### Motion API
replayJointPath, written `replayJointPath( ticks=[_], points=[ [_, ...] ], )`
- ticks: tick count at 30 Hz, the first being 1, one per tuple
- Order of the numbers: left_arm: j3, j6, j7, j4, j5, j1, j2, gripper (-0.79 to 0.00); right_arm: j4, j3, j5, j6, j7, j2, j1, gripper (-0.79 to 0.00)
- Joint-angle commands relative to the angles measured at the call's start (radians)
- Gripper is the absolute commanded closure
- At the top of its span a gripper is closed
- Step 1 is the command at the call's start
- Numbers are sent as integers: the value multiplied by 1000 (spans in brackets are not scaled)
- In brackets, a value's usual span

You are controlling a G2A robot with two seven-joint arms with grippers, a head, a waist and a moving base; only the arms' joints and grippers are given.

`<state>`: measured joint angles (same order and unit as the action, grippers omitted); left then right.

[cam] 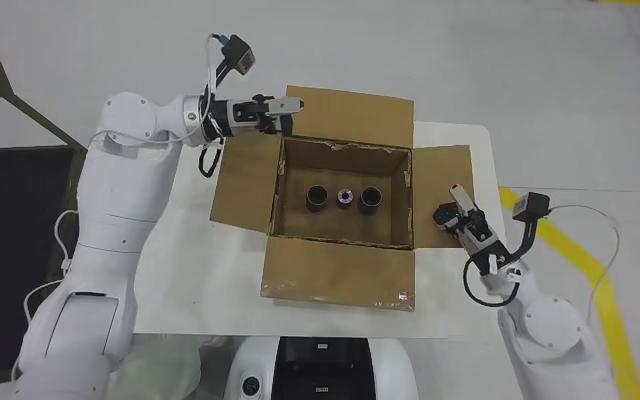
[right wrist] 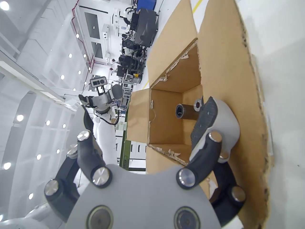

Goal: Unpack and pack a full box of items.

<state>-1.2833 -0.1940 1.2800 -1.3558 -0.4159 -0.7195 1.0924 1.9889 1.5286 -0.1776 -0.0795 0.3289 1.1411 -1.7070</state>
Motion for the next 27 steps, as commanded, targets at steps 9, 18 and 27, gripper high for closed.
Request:
replayJointPath(
  ticks=[9,18,27],
  points=[
    [-106,-30,74,35,-66,-23,-29,-785,-95,-48,61,96,-93,11,106,-785],
    [-188,-69,91,103,-87,-18,-52,-785,-162,-108,74,165,-100,22,208,-785],
    [-271,-32,157,152,-138,-10,-80,-785,-253,-157,82,228,-103,33,307,-785]
  ],
)
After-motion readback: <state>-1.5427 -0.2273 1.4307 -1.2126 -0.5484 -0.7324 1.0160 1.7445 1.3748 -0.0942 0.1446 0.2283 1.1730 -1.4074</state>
